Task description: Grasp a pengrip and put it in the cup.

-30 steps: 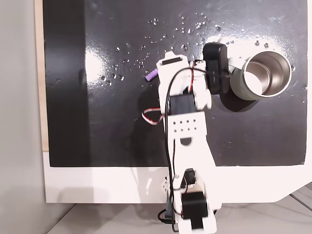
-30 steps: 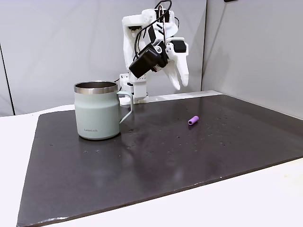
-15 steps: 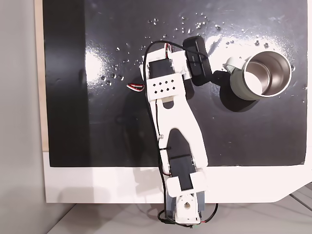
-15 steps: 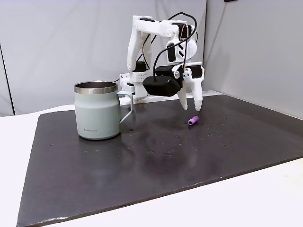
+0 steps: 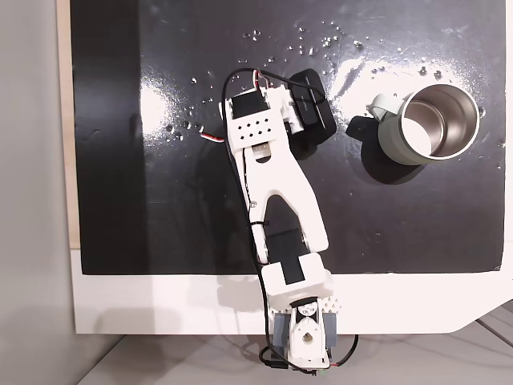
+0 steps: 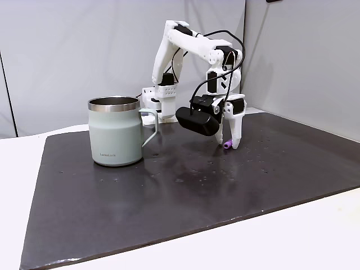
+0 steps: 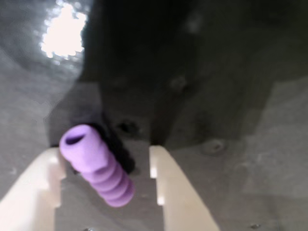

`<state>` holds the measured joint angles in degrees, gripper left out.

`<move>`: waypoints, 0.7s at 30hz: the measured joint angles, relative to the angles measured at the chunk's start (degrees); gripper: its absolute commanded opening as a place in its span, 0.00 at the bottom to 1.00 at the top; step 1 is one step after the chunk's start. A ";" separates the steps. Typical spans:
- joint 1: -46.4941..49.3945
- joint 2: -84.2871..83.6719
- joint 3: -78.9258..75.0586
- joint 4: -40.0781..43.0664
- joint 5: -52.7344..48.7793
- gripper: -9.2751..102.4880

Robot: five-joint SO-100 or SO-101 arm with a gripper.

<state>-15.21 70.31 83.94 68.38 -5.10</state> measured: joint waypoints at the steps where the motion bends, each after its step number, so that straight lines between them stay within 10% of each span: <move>1: -0.09 0.00 -0.26 0.00 0.18 0.15; 21: 3.43 16.61 -0.35 8.26 0.62 0.08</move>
<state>-11.78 86.92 83.58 76.64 -4.48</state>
